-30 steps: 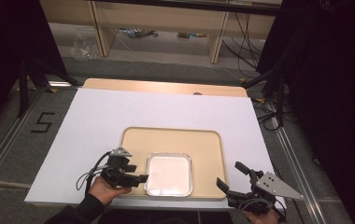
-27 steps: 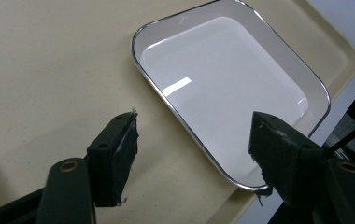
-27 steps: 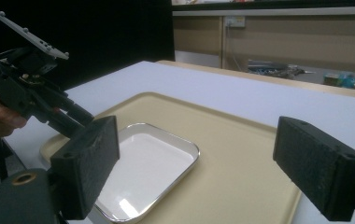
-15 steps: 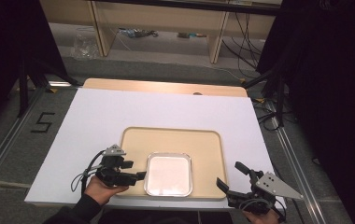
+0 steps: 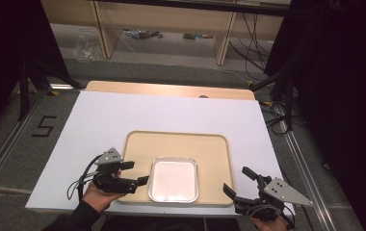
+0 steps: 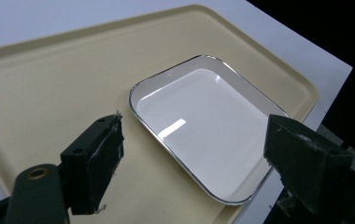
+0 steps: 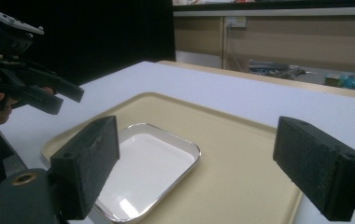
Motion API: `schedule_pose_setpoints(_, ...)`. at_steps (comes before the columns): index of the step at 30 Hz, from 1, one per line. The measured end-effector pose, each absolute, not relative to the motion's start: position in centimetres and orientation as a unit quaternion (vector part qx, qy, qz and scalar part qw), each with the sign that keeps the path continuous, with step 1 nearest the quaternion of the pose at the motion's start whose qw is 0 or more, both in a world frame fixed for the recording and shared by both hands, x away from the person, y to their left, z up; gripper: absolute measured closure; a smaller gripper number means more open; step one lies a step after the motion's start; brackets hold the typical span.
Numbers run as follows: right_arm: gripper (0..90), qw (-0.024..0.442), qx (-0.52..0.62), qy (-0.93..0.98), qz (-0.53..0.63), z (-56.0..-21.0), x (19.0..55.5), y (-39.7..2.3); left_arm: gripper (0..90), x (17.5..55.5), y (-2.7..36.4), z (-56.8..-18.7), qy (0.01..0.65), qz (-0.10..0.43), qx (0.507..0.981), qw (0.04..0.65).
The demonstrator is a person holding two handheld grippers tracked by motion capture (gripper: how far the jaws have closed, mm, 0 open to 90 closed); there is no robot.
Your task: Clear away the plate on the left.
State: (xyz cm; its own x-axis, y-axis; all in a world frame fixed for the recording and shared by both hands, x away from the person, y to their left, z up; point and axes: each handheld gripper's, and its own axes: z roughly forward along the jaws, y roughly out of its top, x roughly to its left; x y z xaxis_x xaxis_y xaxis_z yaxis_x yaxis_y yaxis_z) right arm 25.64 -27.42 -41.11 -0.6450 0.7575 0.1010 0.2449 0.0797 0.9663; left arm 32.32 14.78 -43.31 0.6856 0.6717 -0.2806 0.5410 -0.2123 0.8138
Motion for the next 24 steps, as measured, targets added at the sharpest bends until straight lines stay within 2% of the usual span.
schedule_pose_setpoints(24,15.4,0.217,0.352,0.701,0.581,-41.2,25.7,-27.4,11.8,31.0,16.7,-42.4,0.405,0.120,0.763,0.489)
